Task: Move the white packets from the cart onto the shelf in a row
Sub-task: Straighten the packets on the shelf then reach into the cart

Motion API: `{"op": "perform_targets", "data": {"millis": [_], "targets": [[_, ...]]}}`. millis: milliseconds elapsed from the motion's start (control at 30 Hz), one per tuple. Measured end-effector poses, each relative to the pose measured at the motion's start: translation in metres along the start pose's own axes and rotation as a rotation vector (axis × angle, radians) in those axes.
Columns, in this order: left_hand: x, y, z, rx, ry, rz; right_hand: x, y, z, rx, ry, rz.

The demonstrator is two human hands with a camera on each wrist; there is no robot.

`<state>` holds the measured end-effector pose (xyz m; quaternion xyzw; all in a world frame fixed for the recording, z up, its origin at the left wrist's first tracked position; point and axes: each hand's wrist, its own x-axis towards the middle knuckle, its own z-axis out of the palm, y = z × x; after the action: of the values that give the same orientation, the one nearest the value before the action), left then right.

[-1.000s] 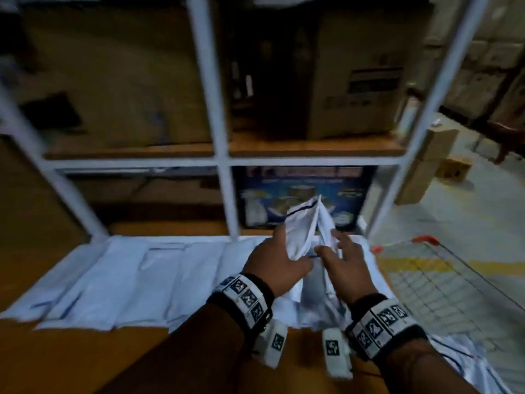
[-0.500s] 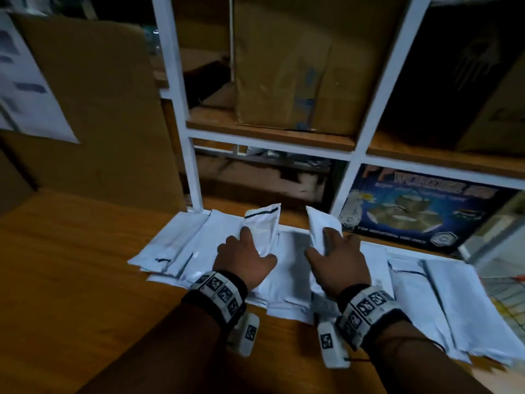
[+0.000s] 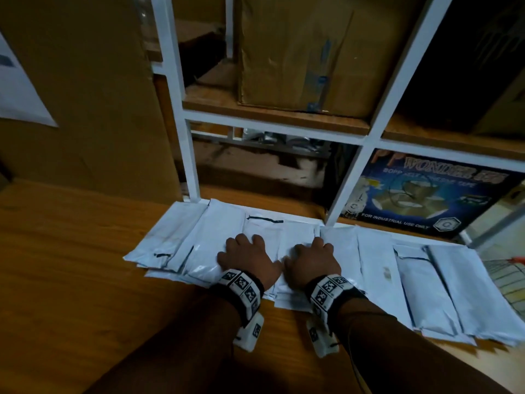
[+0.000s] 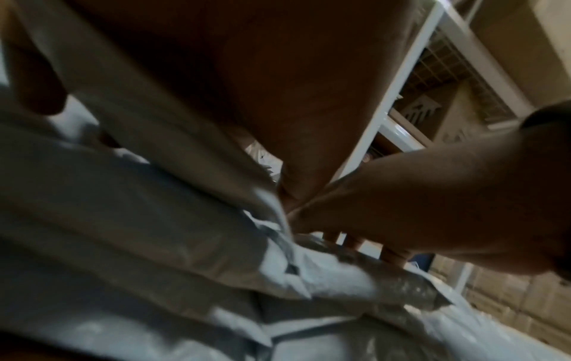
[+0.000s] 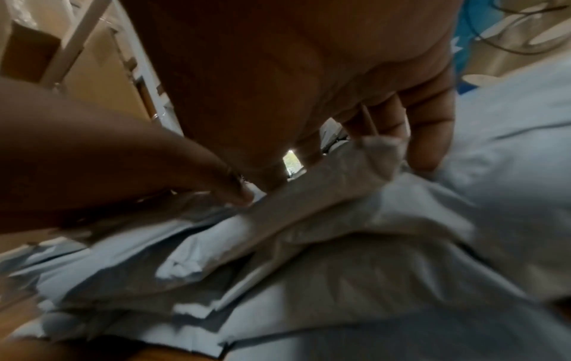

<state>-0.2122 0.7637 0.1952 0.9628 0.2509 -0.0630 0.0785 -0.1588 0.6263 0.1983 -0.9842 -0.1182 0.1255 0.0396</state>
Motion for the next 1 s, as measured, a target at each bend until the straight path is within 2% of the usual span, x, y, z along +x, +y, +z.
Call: {"op": "perform_targets", "data": {"millis": [200,300,433,600,767,1000], "targets": [[-0.007,0.015,-0.008,0.073,0.085,0.029,-0.003,0.022,-0.003,0.046,0.087,-0.006],[-0.016,0.044,-0.024,0.085,0.131,0.092,-0.015,0.041,-0.025,0.165,0.106,0.028],[-0.024,0.097,-0.04,0.048,0.164,0.218,-0.024,0.087,-0.049,0.304,0.203,0.085],[-0.043,0.188,-0.041,-0.028,0.188,0.432,-0.043,0.176,-0.077,0.392,0.282,0.193],[-0.075,0.315,-0.024,-0.005,0.14,0.666,-0.072,0.299,-0.089,0.425,0.333,0.328],[-0.139,0.468,0.006,0.003,-0.008,0.825,-0.117,0.463,-0.08,0.514,0.28,0.458]]}}
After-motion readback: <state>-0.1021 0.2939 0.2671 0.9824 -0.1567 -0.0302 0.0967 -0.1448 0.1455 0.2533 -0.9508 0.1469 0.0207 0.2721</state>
